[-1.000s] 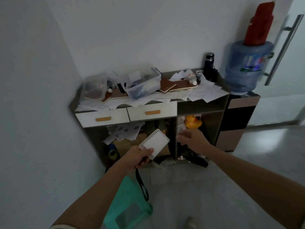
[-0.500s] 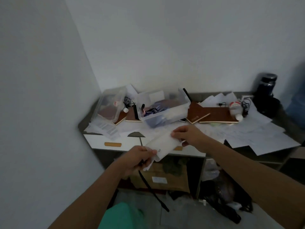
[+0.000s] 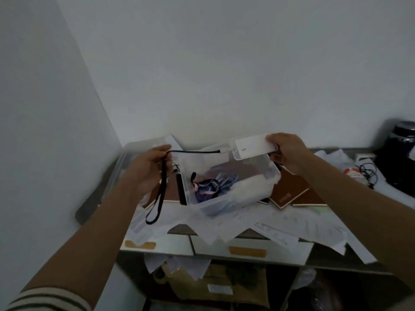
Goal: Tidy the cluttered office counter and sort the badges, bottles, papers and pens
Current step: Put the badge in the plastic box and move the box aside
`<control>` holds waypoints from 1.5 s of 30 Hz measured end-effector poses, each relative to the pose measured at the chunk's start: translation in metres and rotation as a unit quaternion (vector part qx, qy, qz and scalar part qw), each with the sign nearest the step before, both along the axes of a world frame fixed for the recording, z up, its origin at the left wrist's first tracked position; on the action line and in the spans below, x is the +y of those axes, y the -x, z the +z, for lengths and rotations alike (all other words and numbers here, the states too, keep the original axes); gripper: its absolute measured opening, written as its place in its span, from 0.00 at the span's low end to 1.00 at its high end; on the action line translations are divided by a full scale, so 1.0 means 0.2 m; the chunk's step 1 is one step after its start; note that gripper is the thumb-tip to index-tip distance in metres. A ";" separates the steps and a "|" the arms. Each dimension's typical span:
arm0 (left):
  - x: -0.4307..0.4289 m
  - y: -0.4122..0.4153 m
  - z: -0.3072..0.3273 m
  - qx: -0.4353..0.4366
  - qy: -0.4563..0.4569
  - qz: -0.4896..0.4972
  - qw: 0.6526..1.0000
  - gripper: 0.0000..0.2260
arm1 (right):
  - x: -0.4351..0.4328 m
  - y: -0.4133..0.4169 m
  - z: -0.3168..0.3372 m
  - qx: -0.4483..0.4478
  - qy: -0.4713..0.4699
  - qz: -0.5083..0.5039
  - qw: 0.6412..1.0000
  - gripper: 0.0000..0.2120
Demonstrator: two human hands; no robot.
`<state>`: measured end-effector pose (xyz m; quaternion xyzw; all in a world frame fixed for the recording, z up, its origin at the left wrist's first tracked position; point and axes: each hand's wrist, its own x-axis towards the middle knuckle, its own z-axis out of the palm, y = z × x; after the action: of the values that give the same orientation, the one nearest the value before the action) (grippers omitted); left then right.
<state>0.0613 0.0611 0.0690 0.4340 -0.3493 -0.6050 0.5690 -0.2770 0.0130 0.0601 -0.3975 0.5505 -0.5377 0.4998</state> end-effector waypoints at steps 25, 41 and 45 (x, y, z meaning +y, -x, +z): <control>-0.64 0.34 -0.57 -0.662 0.018 -0.244 0.708 0.07 | -0.62 0.07 -0.12 0.544 0.010 0.314 0.778 0.08; -0.55 0.56 -0.77 -0.636 0.035 -0.271 0.722 0.11 | -0.53 -0.09 -0.31 0.828 0.122 0.380 0.393 0.04; -0.55 0.54 -0.78 -0.657 0.019 -0.260 0.707 0.10 | -0.51 -0.10 -0.36 0.824 0.150 0.393 0.379 0.08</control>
<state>-0.0470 -0.0492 -0.0879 0.6028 -0.7452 -0.2843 0.0238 -0.2574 -0.0895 -0.0115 -0.8851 0.3841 0.2375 -0.1123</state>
